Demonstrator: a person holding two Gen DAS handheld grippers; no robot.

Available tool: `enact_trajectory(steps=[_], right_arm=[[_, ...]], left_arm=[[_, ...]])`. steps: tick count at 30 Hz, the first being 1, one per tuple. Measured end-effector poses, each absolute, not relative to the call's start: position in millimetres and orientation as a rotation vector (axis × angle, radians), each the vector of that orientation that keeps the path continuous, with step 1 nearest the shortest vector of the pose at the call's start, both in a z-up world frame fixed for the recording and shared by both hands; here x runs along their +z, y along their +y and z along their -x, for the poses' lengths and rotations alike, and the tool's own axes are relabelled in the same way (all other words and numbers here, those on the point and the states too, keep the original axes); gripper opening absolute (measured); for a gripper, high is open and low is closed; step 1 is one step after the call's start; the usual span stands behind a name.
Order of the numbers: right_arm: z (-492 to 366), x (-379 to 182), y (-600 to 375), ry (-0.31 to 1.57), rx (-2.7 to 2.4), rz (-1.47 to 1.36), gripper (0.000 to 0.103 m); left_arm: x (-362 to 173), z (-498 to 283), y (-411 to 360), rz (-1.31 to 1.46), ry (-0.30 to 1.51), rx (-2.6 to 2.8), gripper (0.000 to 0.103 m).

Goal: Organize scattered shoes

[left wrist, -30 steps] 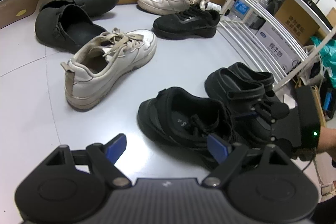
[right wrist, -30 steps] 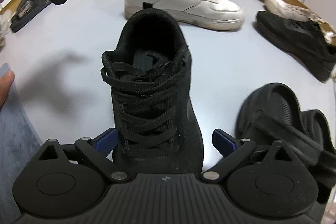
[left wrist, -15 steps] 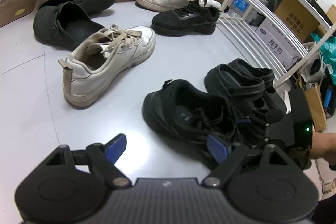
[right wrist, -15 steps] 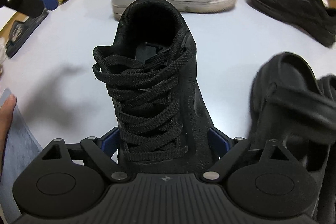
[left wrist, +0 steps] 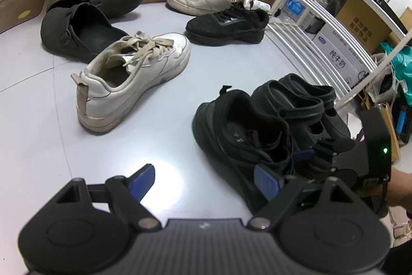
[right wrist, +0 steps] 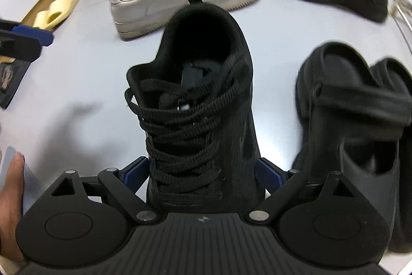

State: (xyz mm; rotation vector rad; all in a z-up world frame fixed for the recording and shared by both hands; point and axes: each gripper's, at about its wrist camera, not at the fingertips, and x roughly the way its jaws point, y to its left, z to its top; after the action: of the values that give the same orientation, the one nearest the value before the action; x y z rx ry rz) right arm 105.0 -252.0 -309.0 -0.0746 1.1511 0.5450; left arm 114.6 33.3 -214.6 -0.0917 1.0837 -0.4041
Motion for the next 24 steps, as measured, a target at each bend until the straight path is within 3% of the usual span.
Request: enact_trajectory(steps=[9, 24], right_arm=[[-115, -318, -251, 1.117, 0.636, 0.113, 0.094], [-116, -324, -261, 1.148, 0.363, -0.079, 0.085]], left_arm=[[-216, -114, 32, 0.087, 1.088, -0.407, 0.086], [-217, -113, 31, 0.081, 1.089, -0.412, 0.086]])
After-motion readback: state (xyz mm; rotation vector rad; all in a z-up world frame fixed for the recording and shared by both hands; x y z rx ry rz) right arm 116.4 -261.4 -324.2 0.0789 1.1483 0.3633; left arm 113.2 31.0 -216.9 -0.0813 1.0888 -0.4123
